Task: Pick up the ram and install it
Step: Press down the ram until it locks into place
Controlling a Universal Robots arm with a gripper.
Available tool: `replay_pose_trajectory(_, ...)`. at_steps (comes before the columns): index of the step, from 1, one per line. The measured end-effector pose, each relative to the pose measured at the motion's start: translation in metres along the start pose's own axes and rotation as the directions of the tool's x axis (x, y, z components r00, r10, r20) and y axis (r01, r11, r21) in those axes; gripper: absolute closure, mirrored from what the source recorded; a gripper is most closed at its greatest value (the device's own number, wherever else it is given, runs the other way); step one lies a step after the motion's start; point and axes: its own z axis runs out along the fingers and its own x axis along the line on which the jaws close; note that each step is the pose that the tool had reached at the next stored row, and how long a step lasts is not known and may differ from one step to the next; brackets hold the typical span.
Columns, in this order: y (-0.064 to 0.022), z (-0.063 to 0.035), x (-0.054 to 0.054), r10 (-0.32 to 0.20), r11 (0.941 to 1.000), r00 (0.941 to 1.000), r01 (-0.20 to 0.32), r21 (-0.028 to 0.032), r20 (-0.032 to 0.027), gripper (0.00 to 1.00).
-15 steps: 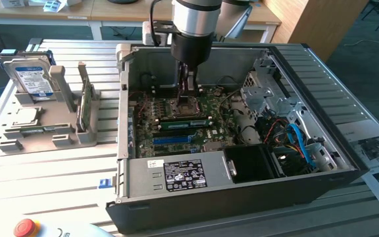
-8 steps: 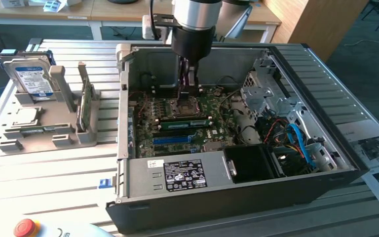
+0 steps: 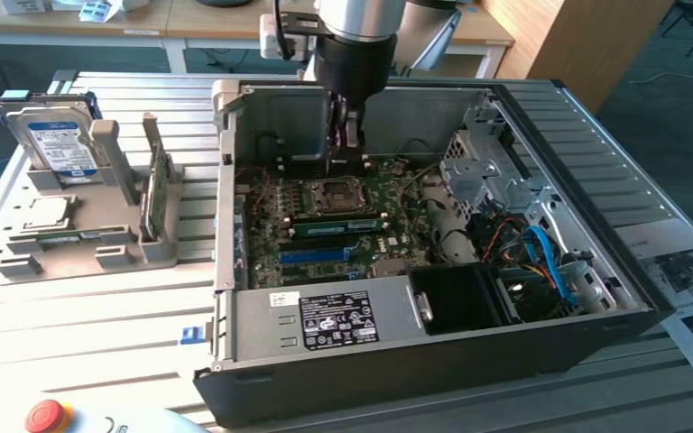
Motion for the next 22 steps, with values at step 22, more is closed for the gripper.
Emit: replay_pose_trajectory(22,-0.0081,-0.0076,0.0,0.0,1.0,1.0,0.0,0.0,-0.0004,0.9)
